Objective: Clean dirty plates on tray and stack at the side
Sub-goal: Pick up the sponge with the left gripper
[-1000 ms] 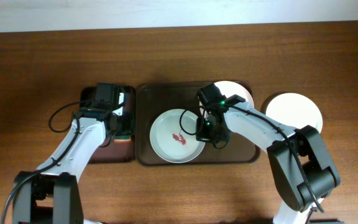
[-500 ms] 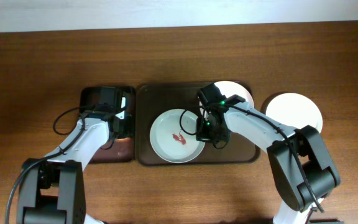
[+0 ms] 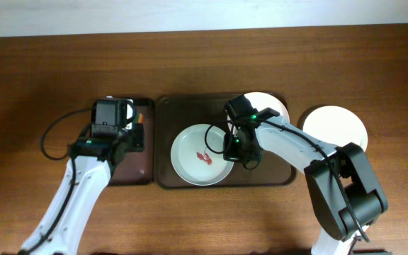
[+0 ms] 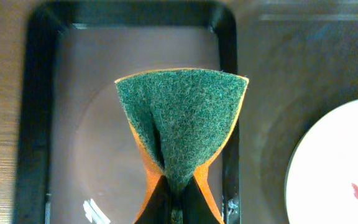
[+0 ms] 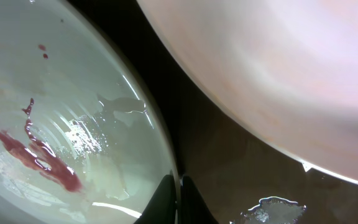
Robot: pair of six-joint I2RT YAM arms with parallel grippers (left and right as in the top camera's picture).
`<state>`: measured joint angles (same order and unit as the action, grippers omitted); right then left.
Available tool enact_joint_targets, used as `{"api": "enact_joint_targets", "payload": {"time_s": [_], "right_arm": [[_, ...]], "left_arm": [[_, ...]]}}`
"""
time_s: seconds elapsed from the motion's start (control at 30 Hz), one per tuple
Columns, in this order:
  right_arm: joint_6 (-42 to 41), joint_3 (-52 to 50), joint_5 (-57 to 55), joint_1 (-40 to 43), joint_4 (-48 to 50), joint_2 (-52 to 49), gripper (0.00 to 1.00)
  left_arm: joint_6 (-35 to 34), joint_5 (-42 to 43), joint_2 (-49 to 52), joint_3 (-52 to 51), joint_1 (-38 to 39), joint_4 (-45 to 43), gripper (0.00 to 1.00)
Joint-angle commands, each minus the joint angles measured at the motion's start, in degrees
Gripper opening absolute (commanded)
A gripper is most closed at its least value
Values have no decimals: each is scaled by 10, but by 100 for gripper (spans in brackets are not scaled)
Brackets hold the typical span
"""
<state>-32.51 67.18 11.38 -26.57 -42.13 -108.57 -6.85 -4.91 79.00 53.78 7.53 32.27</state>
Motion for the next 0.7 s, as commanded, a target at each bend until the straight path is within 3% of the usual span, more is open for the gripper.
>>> {"api": "enact_joint_targets", "payload": {"time_s": [0.0, 0.33, 0.67], "right_arm": [[8, -6, -30, 3, -7, 5, 4], [8, -6, -30, 3, -7, 5, 4], [8, -6, -30, 3, -7, 5, 4]], "left_arm": [[3, -21, -75, -1, -2, 3, 0], [-7, -55, -194, -1, -2, -20, 0], [18, -54, -143, -1, -2, -163, 0]]}}
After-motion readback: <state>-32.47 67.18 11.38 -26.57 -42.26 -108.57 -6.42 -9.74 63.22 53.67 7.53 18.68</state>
